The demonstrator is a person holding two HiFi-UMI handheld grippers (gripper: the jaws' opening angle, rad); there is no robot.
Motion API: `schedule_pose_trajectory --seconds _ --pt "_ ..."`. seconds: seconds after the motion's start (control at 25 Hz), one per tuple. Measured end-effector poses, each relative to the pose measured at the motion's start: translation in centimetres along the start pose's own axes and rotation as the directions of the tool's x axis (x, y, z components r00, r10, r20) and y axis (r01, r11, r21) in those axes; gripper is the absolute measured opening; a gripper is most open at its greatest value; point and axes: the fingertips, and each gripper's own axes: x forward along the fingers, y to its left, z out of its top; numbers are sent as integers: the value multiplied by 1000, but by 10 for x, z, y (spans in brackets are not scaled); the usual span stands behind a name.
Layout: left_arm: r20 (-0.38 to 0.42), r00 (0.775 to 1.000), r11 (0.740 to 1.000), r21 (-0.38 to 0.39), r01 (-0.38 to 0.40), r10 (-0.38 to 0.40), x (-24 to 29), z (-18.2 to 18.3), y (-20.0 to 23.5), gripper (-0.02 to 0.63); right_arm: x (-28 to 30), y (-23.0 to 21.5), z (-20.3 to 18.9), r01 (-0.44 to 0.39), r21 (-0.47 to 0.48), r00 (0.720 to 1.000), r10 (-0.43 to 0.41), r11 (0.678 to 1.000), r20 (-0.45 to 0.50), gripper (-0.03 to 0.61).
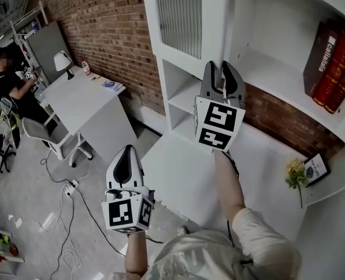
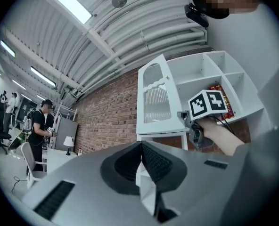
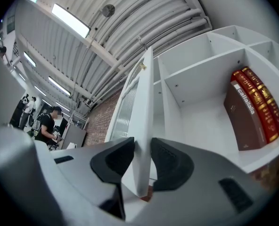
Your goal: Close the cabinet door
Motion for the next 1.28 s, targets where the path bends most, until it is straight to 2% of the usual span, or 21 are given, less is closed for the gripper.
schedule_pose_trajectory --seconds 0.16,0.32,0.84,1.12,1.28 --pt "-7 1000 1000 7 -13 13 -4 -2 4 14 5 -6 -2 62 -30 998 -62 998 1 109" --pt "-21 999 1000 6 -28 28 -7 -4 7 14 10 -13 -4 85 -43 996 -85 996 1 109" --pt "-32 999 999 7 -31 31 -7 -10 2 14 29 -30 -14 96 -36 995 -97 995 -38 109" --pt "-40 999 999 -1 -34 34 -3 -14 -2 14 37 -38 -19 140 -96 989 -143 986 -28 109" --pt "-37 999 1000 1 -25 25 -1 -15 -7 14 41 -42 -22 137 -95 989 -142 986 -43 107"
